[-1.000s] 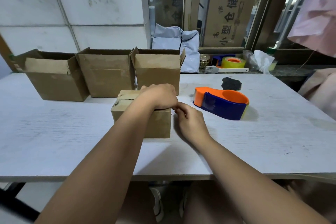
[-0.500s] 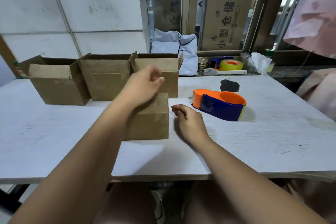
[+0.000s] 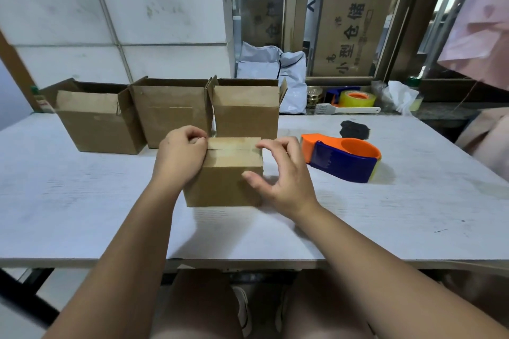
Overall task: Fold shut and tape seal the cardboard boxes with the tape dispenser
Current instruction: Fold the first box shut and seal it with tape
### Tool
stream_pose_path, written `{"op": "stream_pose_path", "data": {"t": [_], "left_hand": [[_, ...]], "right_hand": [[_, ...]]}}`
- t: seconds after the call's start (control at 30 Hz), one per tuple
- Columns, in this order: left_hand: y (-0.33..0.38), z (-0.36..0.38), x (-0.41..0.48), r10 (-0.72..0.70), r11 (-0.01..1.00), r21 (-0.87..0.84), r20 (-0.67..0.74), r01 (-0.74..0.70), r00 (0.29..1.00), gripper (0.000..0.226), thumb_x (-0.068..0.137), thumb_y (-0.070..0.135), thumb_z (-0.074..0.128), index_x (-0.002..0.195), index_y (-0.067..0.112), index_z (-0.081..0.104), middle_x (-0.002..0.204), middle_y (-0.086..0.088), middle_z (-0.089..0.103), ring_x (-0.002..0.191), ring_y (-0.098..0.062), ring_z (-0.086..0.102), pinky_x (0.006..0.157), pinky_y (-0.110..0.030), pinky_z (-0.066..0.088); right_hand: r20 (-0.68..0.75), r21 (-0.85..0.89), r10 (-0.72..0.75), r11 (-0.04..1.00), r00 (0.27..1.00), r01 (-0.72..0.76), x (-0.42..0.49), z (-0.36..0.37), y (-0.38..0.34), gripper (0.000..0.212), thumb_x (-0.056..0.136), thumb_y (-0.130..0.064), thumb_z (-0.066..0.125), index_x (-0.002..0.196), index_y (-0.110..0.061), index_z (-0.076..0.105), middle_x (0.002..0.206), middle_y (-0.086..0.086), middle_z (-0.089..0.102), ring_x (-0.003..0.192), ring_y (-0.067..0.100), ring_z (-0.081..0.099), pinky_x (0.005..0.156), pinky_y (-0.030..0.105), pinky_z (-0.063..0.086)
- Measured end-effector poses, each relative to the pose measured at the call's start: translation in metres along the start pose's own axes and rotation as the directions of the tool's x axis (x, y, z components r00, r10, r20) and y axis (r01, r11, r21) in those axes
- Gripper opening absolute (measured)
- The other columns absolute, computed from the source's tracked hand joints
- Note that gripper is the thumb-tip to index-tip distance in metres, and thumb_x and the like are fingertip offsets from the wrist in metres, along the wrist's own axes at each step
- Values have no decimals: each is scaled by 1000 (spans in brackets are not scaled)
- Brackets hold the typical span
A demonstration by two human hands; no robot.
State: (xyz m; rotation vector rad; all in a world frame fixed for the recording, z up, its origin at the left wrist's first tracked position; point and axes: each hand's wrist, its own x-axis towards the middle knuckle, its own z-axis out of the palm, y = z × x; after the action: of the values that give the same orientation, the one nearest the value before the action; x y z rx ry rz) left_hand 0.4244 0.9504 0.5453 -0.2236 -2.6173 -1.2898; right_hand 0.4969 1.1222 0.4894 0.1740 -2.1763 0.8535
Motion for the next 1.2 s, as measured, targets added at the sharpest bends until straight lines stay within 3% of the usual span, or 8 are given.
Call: {"op": "stream_pose_path", "data": {"t": [0.1,0.2,0.33,0.5,0.7,0.8,0.93,1.2], "left_hand": [[5,7,1,-94,972,-211,38,100,995,26,95,14,45,111,19,64,117,-2,59,95,-12,54,80,-25,43],[6,5,-7,-101,889,-428,168,164,981,22,94,9,51,109,17,65,104,1,65,90,-7,56,72,-18,43],[5,5,-21,65,922,-385,262,42,963,17,90,13,63,103,18,71,105,5,64,84,1,58,61,-2,42],[6,15,-25,223,954,-265,331,-137,917,25,82,35,70,107,38,67,121,9,47,90,-16,53,77,-10,42],[7,32,-30,410,912,-65,178,-405,895,30,81,35,71,111,31,70,127,14,41,114,-6,34,94,-19,29],[9,42,-31,556,829,75,1,-555,831,17,84,22,71,101,20,75,117,3,57,105,-17,43,90,-21,30],[16,55,-34,674,730,182,-27,-659,739,12,87,17,64,93,14,75,92,1,68,87,-25,56,76,-27,40],[20,72,-36,713,687,235,-34,-687,701,16,82,23,63,87,13,74,85,0,67,78,-25,59,59,-28,47]], "right_hand": [[-69,-149,-90,986,994,79,5,3,8,28,84,-36,56,99,-17,70,96,4,53,92,20,49,82,36,44],[-133,-214,20,976,991,-48,10,0,15,22,88,-15,54,101,-20,72,100,3,56,97,23,47,86,34,40],[-88,-4,323,946,942,-325,20,-12,10,24,94,-14,53,109,-19,71,109,-5,47,109,12,45,93,20,36],[65,162,419,891,905,-424,31,-9,9,23,90,-31,60,106,-18,72,128,1,57,123,11,49,105,34,39],[85,185,459,865,884,-467,36,-24,14,19,94,-29,56,102,-18,70,97,-10,68,93,5,61,78,20,46],[-52,-54,464,883,884,-466,39,-38,27,20,96,-26,51,105,-20,67,102,-4,66,96,11,57,77,25,41],[-125,-578,466,683,876,-447,39,-62,52,35,92,-32,49,126,-28,55,128,5,51,122,26,39,100,41,30],[34,-812,634,468,772,-349,40,-72,76,61,81,-68,52,126,-28,43,108,4,62,103,27,57,95,47,28]]}}
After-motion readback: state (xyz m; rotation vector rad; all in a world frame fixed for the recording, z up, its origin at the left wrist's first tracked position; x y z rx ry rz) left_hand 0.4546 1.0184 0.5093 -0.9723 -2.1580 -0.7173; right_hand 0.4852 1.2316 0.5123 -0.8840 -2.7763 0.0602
